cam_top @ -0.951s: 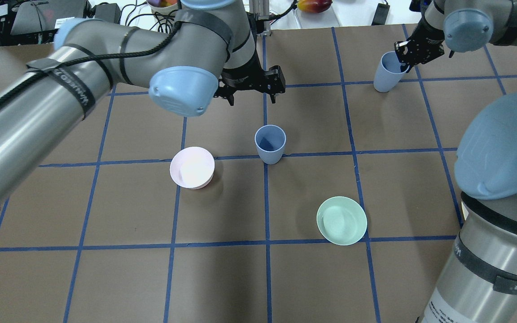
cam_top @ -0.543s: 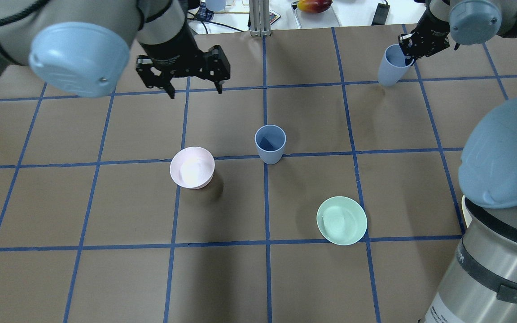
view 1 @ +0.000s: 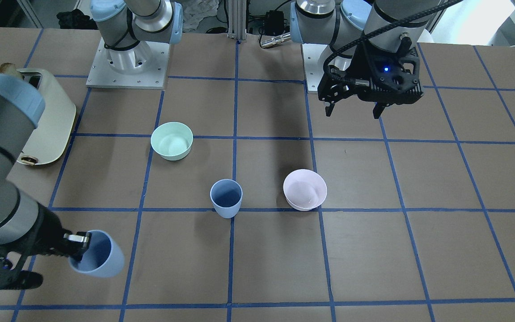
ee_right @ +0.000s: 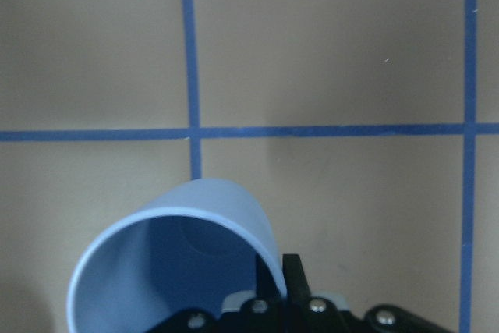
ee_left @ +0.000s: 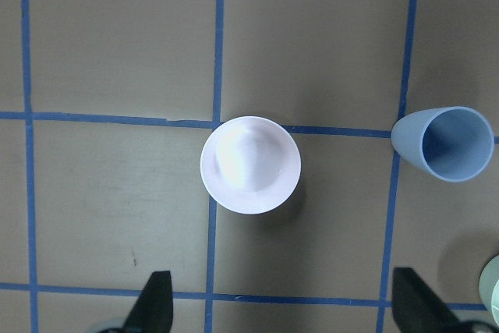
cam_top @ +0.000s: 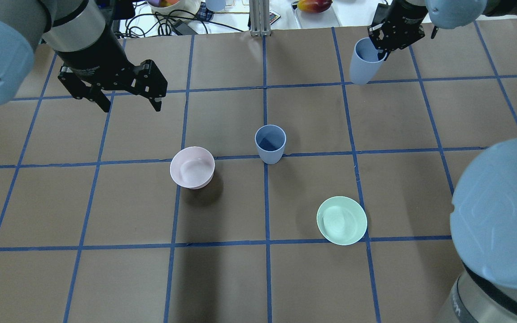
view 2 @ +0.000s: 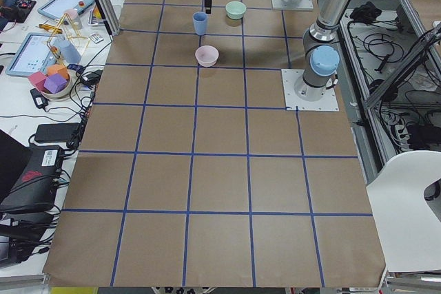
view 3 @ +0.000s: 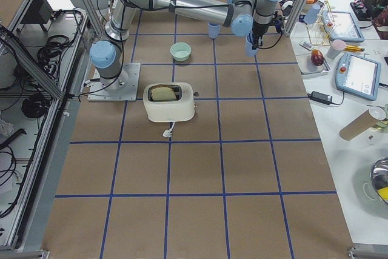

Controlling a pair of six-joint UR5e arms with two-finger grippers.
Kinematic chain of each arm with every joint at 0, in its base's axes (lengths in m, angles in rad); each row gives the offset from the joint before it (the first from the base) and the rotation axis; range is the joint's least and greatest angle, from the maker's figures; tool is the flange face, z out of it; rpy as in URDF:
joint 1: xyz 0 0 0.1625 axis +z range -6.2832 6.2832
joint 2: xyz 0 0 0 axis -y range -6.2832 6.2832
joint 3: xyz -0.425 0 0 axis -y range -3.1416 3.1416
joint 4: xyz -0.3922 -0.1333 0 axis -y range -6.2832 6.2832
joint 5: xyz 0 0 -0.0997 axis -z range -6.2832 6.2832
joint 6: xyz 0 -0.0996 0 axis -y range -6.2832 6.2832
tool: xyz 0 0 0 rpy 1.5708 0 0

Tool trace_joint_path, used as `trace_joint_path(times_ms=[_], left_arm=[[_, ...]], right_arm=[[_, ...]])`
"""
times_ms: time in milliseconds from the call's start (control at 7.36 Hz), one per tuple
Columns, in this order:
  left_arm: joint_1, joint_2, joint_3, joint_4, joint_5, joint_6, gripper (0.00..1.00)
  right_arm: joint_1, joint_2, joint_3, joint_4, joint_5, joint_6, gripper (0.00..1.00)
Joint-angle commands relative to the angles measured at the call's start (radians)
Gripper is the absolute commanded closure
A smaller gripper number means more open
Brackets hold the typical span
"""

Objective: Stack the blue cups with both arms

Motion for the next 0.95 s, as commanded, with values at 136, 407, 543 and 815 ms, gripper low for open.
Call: trace_joint_path(times_ms=[136, 407, 543, 815], left_arm=[[0.049, 0.021, -0.004, 0.072, -0.007, 0.012, 0.00], [0.051, 0.021, -0.006, 0.067, -0.008, 0.014, 0.00], [0.046, 0.021, -0.006, 0.064, -0.007, 0.014, 0.00], [0.051, 0.023, -0.006, 0.061, -0.007, 0.014, 0.00]], right_arm=[[0.161, -0.167, 0.141, 0.023, 0.002, 0.209, 1.00], [0.282, -0.209, 0.222, -0.017, -0.003, 0.303, 1.00], [0.323, -0.206, 0.233, -0.053, -0.015, 0.379, 1.00], [0.351, -0.194, 0.237, -0.057, -0.014, 0.411, 1.00]])
